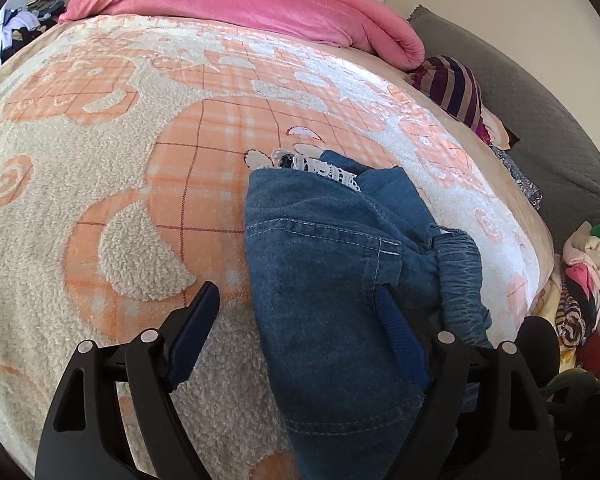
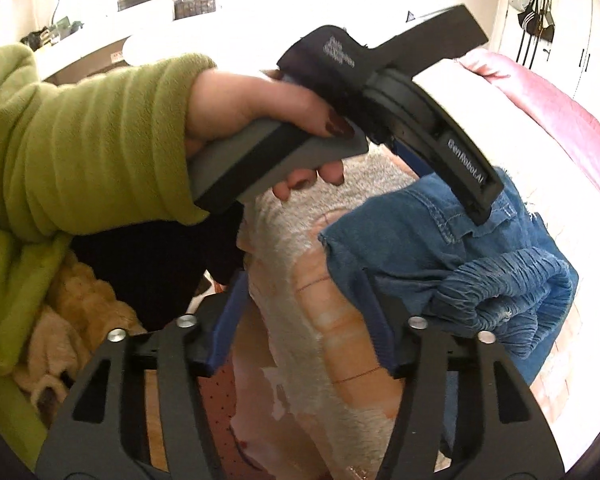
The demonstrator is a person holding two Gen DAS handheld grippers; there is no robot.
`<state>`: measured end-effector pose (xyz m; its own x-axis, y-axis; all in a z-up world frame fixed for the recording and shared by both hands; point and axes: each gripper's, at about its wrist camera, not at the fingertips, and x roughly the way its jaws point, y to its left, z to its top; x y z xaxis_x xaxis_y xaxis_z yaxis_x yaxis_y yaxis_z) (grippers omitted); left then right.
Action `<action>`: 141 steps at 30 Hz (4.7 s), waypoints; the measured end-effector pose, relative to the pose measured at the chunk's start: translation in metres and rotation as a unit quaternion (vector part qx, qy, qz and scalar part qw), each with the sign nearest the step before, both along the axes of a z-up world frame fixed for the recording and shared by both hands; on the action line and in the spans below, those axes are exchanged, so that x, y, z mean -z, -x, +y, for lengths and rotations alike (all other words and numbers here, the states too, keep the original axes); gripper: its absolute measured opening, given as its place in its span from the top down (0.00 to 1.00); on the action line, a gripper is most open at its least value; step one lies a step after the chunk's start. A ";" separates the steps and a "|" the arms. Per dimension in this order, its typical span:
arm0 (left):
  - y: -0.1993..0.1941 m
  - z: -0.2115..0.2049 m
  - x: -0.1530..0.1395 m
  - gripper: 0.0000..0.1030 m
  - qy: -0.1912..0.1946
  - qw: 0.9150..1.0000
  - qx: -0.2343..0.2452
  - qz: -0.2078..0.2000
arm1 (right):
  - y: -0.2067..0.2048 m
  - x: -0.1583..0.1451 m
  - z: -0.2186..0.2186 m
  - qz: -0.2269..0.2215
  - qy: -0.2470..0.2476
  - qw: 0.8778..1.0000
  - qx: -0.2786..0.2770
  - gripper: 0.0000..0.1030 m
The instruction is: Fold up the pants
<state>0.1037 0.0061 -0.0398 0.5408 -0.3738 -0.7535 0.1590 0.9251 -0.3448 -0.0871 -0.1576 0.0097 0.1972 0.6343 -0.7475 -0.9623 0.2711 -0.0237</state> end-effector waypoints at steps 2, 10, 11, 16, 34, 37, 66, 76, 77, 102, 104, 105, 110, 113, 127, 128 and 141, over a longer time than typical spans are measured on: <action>0.002 0.000 -0.002 0.20 -0.002 1.000 -0.001 -0.003 | 0.003 -0.006 -0.003 -0.001 -0.010 1.000 0.003 0.36; 0.012 -0.002 -0.012 0.18 -0.007 1.000 0.002 -0.012 | 0.003 -0.024 -0.018 -0.005 -0.041 0.999 0.034 0.19; 0.013 -0.002 -0.013 0.15 -0.008 1.000 0.001 -0.013 | 0.002 -0.026 -0.021 -0.004 -0.045 0.998 0.038 0.17; 0.018 -0.001 -0.020 0.13 -0.012 1.000 -0.005 -0.019 | -0.006 -0.033 -0.033 -0.004 -0.072 0.995 0.068 0.13; 0.029 -0.003 -0.036 0.04 -0.043 0.998 -0.017 -0.034 | -0.053 -0.041 -0.081 -0.018 -0.134 0.964 0.231 0.09; 0.030 -0.004 -0.036 0.04 -0.047 0.998 -0.018 -0.033 | -0.067 -0.038 -0.094 -0.011 -0.138 0.951 0.276 0.09; 0.021 -0.005 0.007 0.04 0.003 1.000 -0.019 0.002 | -0.157 0.042 -0.110 0.208 -0.099 0.897 0.377 0.23; 0.004 -0.023 0.015 0.39 0.015 1.000 0.006 0.004 | -0.177 0.057 -0.099 0.231 -0.118 0.905 0.336 0.41; 0.005 -0.024 0.013 0.42 0.018 1.000 0.005 0.001 | -0.175 0.056 -0.099 0.234 -0.126 0.907 0.327 0.47; -0.062 -0.021 -0.052 0.59 0.032 0.995 -0.020 -0.096 | -0.242 -0.020 -0.070 0.117 -0.157 0.936 0.291 0.72; -0.071 -0.024 -0.049 0.59 0.022 0.995 -0.019 -0.094 | -0.248 -0.014 -0.070 0.121 -0.153 0.935 0.297 0.71; -0.075 -0.024 -0.045 0.59 0.022 0.996 -0.020 -0.089 | -0.252 -0.012 -0.068 0.123 -0.152 0.934 0.299 0.71; -0.086 -0.022 -0.024 0.56 0.028 0.997 -0.024 -0.064 | -0.262 0.011 -0.067 0.136 -0.127 0.929 0.320 0.65; -0.089 -0.021 -0.012 0.50 0.029 0.998 -0.027 -0.049 | -0.266 0.023 -0.068 0.135 -0.101 0.926 0.337 0.60; -0.092 -0.016 0.005 0.40 0.021 0.999 -0.032 -0.027 | -0.275 0.052 -0.083 0.157 -0.072 0.904 0.392 0.26; -0.092 -0.016 0.006 0.40 0.021 0.999 -0.032 -0.027 | -0.274 0.052 -0.083 0.157 -0.072 0.904 0.392 0.25; -0.084 -0.016 0.003 0.28 0.023 0.999 -0.035 -0.021 | -0.263 0.042 -0.088 0.143 -0.078 0.900 0.405 0.15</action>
<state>0.1877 -0.0104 -0.0431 0.5980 -0.3680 -0.7120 0.1106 0.9178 -0.3814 0.1763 -0.2458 -0.0322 0.4548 0.4709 -0.7559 -0.4082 0.8646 0.2930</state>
